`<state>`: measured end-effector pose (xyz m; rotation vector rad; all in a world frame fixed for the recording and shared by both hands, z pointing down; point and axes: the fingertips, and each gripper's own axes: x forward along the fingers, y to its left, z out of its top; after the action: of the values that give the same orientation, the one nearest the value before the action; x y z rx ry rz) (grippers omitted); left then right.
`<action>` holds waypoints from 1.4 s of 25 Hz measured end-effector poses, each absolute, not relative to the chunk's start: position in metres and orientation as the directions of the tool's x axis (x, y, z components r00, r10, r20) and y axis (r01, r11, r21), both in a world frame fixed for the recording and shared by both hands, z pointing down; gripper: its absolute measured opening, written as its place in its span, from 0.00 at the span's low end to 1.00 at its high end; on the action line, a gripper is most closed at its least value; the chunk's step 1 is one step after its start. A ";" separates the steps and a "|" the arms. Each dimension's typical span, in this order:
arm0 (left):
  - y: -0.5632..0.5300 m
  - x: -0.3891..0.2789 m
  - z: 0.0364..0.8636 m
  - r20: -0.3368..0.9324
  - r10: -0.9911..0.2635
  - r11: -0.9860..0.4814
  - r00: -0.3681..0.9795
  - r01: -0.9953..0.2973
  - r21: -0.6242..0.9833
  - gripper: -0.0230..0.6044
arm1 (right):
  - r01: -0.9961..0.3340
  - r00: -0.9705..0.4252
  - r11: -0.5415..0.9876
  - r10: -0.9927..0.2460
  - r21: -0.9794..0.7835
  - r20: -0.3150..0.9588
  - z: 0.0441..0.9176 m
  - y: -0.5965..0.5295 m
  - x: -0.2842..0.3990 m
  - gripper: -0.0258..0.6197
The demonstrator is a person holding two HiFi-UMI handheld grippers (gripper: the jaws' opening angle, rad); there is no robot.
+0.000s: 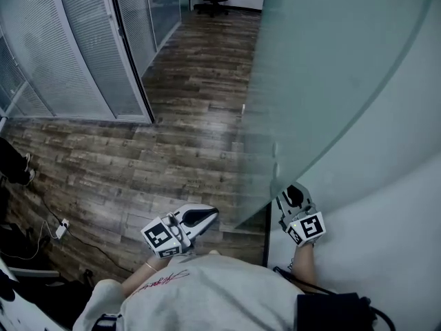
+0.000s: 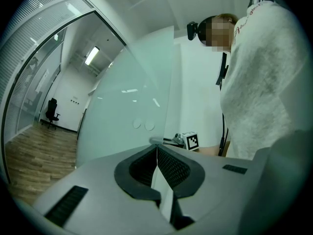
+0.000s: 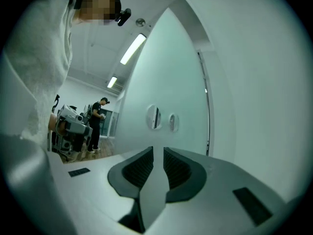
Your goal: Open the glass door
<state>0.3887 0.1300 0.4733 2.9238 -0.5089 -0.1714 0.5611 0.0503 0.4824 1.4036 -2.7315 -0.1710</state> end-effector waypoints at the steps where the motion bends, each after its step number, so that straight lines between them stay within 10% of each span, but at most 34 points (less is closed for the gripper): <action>1: 0.127 0.391 0.476 -0.083 -0.340 -0.928 0.937 -0.320 0.190 0.07 | -0.816 -0.572 0.569 -0.820 0.101 0.001 0.489 0.055 0.562 0.14; 8: 0.128 0.397 0.469 -0.105 -0.247 -0.952 0.963 -0.221 0.212 0.07 | -0.877 -0.472 0.479 -0.870 0.020 0.144 0.533 0.115 0.558 0.09; 35: 0.109 0.250 0.461 -0.101 -0.189 -0.973 0.977 -0.172 0.155 0.07 | -0.773 -0.631 0.624 -0.774 0.115 -0.041 0.453 0.093 0.307 0.07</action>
<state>0.2504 0.1089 0.4612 2.9785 -0.2739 -0.1735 0.3073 0.0933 0.4532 1.3432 -2.8200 -0.1901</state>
